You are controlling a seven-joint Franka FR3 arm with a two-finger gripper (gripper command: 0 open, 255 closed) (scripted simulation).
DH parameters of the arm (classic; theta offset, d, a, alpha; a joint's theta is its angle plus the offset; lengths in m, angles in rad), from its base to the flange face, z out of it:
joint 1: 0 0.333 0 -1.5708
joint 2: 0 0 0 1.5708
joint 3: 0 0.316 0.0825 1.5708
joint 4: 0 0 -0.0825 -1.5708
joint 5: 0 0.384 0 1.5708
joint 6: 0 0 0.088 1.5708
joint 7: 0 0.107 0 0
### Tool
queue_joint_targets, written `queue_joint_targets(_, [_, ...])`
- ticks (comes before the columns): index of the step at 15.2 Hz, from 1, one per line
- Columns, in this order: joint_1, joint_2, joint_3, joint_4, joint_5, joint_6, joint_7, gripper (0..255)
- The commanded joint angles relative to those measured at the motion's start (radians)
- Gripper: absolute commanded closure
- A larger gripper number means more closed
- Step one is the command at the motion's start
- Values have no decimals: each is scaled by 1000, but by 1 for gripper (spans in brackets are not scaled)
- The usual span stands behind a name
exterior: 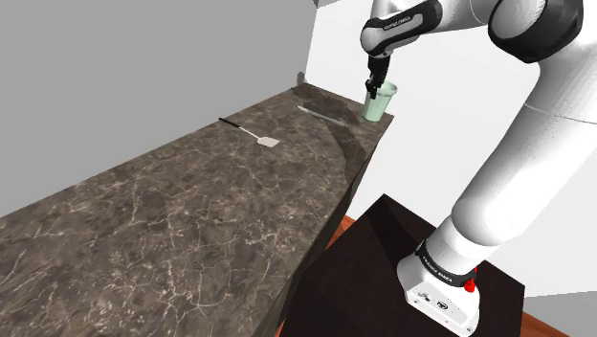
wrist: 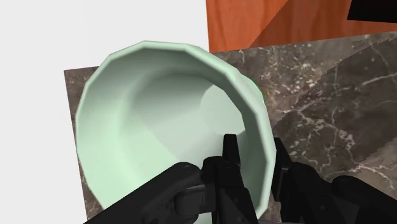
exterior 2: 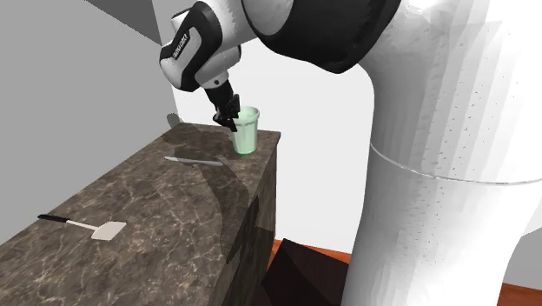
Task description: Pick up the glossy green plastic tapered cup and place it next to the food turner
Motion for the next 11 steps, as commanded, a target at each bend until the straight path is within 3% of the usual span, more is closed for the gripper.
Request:
queue_joint_targets(1, [1, -8, 0, 19, 1, -26, -8, 255])
queue_joint_targets(11, [5, -31, 2, 125, 10, -149, -43, 255])
